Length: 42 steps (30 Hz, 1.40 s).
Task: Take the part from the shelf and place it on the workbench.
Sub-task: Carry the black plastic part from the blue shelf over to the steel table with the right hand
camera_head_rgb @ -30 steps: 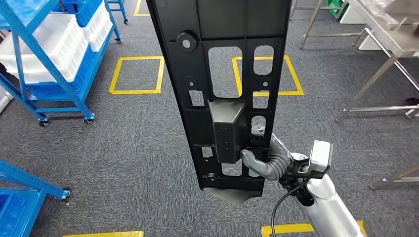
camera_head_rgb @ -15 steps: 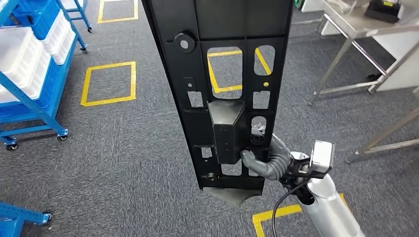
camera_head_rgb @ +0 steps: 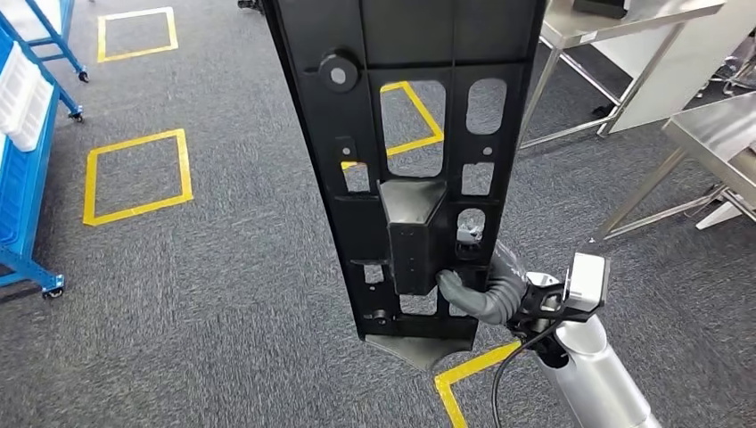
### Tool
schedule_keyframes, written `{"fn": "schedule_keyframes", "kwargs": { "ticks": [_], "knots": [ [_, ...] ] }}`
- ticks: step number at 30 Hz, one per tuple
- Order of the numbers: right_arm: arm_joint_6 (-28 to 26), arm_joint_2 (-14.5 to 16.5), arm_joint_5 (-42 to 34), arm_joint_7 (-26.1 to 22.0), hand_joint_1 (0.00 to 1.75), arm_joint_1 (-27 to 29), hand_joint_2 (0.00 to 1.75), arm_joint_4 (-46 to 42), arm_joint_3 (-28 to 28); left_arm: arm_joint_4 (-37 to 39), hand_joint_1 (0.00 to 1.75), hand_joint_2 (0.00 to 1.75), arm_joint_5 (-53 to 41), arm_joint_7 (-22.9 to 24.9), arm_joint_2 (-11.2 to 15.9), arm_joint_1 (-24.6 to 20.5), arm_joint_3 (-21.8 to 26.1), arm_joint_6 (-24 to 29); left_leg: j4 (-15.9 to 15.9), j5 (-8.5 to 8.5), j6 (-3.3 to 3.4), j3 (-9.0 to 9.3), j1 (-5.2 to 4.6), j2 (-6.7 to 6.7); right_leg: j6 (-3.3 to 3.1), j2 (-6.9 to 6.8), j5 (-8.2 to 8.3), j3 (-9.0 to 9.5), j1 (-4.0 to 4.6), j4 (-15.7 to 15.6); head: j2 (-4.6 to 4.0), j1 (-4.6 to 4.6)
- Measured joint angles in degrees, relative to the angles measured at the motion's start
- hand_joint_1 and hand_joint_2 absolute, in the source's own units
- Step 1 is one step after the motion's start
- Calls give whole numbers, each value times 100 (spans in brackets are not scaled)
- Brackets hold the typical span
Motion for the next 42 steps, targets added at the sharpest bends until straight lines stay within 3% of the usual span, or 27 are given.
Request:
{"fn": "schedule_keyframes", "kwargs": {
  "ticks": [1, 3, 5, 6, 7, 8, 10, 11, 13, 14, 16, 18, 20, 21, 22, 24, 26, 28, 31, 32, 33, 35, 37, 39, 40, 41, 42],
  "knots": [
    [1, 7, -2, -2, 171, 6, 175, -1, -2, 0, 0, 175, 3, 6, -2, -5, 4, -3, -32, 25, 42, 15, 1, 60, 30, 4, 6, -11, -8, -3, 0, 0],
    [2, 20, -9, -4, 171, -2, 175, -1, -7, 0, 0, 175, 9, 18, -7, 0, 12, -7, -106, 78, 121, 49, 9, 195, 66, -200, -146, -128, 7, 233, 0, 0],
    [3, 24, -15, -5, 171, -9, 175, 1, -9, 1, 0, 175, 16, 23, -8, 20, 20, -6, -132, 93, 155, 55, -7, 334, 89, -480, -490, -445, 0, 902, 0, 0],
    [2, 24, -17, -4, 171, -4, 175, 2, -9, 1, 0, 175, 18, 23, -7, 29, 23, -5, -131, 89, 160, 52, -17, 405, 105, -540, -628, -619, -13, 1267, 0, 0],
    [2, 24, -18, -3, 171, 4, 175, 4, -8, 1, 0, 175, 18, 23, -4, 35, 25, -5, -130, 83, 161, 53, -24, 474, 118, -571, -677, -725, -27, 1494, 0, 0],
    [2, 24, -20, -2, 171, 10, 175, 6, -8, 0, 0, 175, 17, 24, -2, 39, 26, -5, -129, 74, 159, 57, -28, 540, 126, -592, -627, -732, -37, 1521, 0, 0],
    [0, 24, -30, -1, 171, 11, 175, 9, -7, 0, 0, 175, 12, 25, 2, 42, 27, -7, -128, 44, 137, 90, -31, 661, 120, -701, -285, -403, -45, 928, 0, 0],
    [-1, 24, -34, -1, 171, 9, 175, 9, -7, 1, 0, 175, 8, 26, 3, 46, 27, -7, -128, 23, 115, 109, -43, 712, 103, -839, -156, -181, -20, 529, 0, 1],
    [-1, 25, -41, -1, 171, 2, 175, 8, -5, 1, 0, 175, 1, 28, 7, 55, 27, -7, -122, -22, 58, 138, -72, 801, 38, -1025, -55, 82, 35, 31, 0, 0],
    [-1, 25, -43, -1, 171, 1, 175, 7, -4, 1, 0, 175, -2, 30, 9, 56, 27, -7, -125, -40, 28, 151, -84, 851, 3, -1035, -88, 100, 66, -24, 0, 0],
    [-1, 24, -45, -1, 171, 5, 175, 1, -4, 0, 0, 175, -4, 30, 13, 46, 27, -7, -114, -89, -33, 186, -79, 916, -60, -904, -84, 98, 65, -52, 0, 0],
    [-1, 20, -46, -2, 171, -6, 175, -10, -4, 0, 0, 175, -4, 27, 16, 40, 28, -7, 130, -269, -90, 108, -57, 742, -130, -785, -73, 120, 38, -84, 0, -1],
    [-1, 15, -47, -3, 171, -13, 175, -16, -1, 0, 0, 175, 4, 20, 18, 16, 30, -7, 822, -621, -120, -213, -44, 510, -183, -681, -73, 130, 32, -91, 0, -1],
    [-1, 15, -47, -2, 171, -10, 175, -16, 2, 0, 0, 175, 10, 16, 18, -9, 31, -7, 1216, -772, -126, -408, -43, 472, -195, -628, -75, 130, 38, -87, 0, -1],
    [-1, 15, -47, -1, 171, -6, 175, -15, 5, 0, 0, 175, 15, 14, 18, -36, 31, -7, 1512, -843, -129, -562, -44, 456, -201, -565, -77, 132, 44, -82, 0, -1],
    [-1, 15, -47, 1, 171, -4, 175, -15, 7, 0, 0, 175, 19, 14, 18, -63, 31, -7, 1733, -829, -128, -688, -44, 453, -202, -481, -80, 137, 48, -74, 0, -1],
    [-1, 15, -47, 1, 171, -4, 175, -15, 7, 0, 0, 175, 19, 14, 18, -66, 31, -7, 1711, -786, -125, -684, -44, 452, -202, -457, -80, 139, 48, -72, 0, 0],
    [-1, 15, -47, 1, 171, -4, 175, -15, 8, 0, 0, 175, 18, 16, 18, -61, 31, -7, 1524, -639, -118, -614, -43, 449, -199, -409, -83, 144, 47, -66, 0, 0],
    [-1, 14, -51, -1, 171, 5, 175, -10, 9, 0, 0, 175, 3, 24, 23, -18, 31, -7, 384, -66, -48, -187, -38, 187, -114, -152, -75, 104, 20, -29, 0, 0],
    [-1, 14, -52, -1, 171, 12, 175, -6, 8, 0, 0, 175, -3, 25, 26, -8, 31, -7, 60, 56, -11, -66, -41, 104, -63, -54, -59, 79, 4, -30, 0, 0],
    [-1, 16, -54, -1, 171, 21, 175, -2, 7, 0, 0, 175, -6, 24, 22, -8, 31, -9, -48, 55, 33, -28, -27, 97, -16, 0, -44, 50, 2, -18, 0, 0],
    [-1, 22, -56, -4, 171, 27, 175, 5, 0, 0, 0, 175, -7, 25, 15, -7, 31, -15, -133, 108, 104, 11, -6, 214, 27, -181, -137, -34, 25, 158, 0, 0],
    [4, 31, -58, -7, 171, 17, 175, 19, -5, 0, 0, 175, -2, 26, 11, 10, 31, -20, -180, 135, 145, 30, -3, 334, 50, -463, -433, -295, 28, 715, 0, 0],
    [18, 41, -58, -6, 171, 13, 175, 45, -3, 0, 0, 175, 3, 24, 11, 29, 31, -20, -178, 128, 156, 28, -10, 456, 79, -553, -691, -606, -8, 1354, 0, 0],
    [26, 44, -58, -5, 171, 16, 175, 60, -3, 0, 0, 175, 3, 24, 12, 36, 31, -20, -176, 119, 154, 32, -11, 520, 94, -575, -693, -671, -28, 1485, 0, 0],
    [32, 44, -58, -5, 171, 18, 175, 71, -3, 0, 0, 175, 1, 23, 13, 40, 31, -20, -173, 105, 146, 41, -10, 581, 108, -604, -591, -628, -47, 1398, 0, 0],
    [36, 44, -57, -5, 171, 18, 175, 77, -3, 0, 0, 175, -3, 22, 13, 42, 31, -20, -168, 87, 130, 58, -8, 639, 116, -664, -408, -476, -62, 1105, 0, 0]
  ]
}}
